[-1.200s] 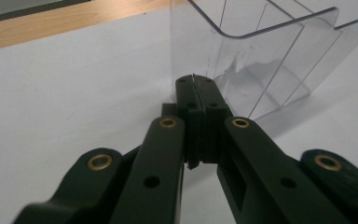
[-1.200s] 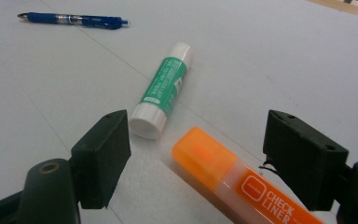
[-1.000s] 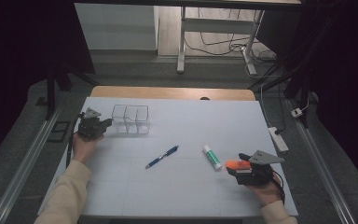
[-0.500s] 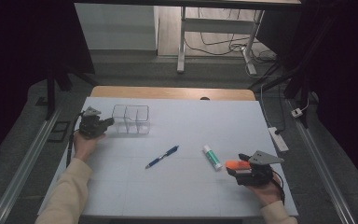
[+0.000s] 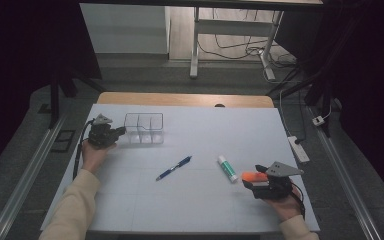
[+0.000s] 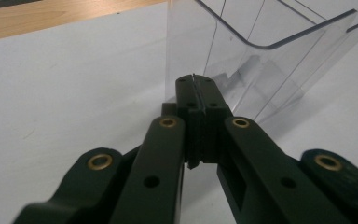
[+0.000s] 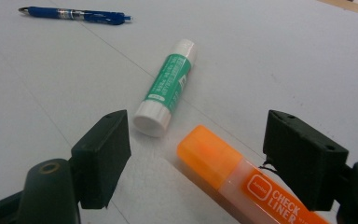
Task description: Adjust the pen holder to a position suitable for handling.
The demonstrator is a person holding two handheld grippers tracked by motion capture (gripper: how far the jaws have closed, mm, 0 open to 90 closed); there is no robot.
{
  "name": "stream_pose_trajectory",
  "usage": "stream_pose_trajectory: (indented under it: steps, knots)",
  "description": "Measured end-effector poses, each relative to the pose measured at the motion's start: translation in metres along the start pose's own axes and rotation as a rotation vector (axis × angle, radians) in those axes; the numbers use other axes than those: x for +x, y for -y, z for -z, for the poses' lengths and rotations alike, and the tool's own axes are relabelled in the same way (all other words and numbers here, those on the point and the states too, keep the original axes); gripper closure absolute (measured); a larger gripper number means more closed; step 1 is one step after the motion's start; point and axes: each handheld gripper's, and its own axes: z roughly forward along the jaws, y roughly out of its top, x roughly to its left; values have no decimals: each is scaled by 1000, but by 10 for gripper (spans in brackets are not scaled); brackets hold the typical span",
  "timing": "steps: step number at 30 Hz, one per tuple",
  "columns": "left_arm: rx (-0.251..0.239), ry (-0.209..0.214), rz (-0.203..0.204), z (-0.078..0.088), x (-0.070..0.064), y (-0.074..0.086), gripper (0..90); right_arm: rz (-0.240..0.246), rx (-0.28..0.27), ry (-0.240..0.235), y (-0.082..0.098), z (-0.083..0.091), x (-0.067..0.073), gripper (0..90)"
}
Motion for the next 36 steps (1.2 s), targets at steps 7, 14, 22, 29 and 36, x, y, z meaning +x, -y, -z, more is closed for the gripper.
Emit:
stream_pose_trajectory:
  steps: [7,14,22,29,36]
  knots:
    - [-9,1,-11,-1,-6,-3,888,-1,-2,1,0,-1,1,229]
    - [-10,9,-15,-6,-10,-5,888,9,11,7,0,-1,2,229]
    - [-11,17,-25,-12,-16,-10,888,11,9,-1,0,-2,2,229]
    - [-8,20,-35,-19,-21,-14,888,13,11,-1,0,-2,2,229]
    - [-5,23,-31,-24,-25,-19,888,15,17,-2,0,-2,3,229]
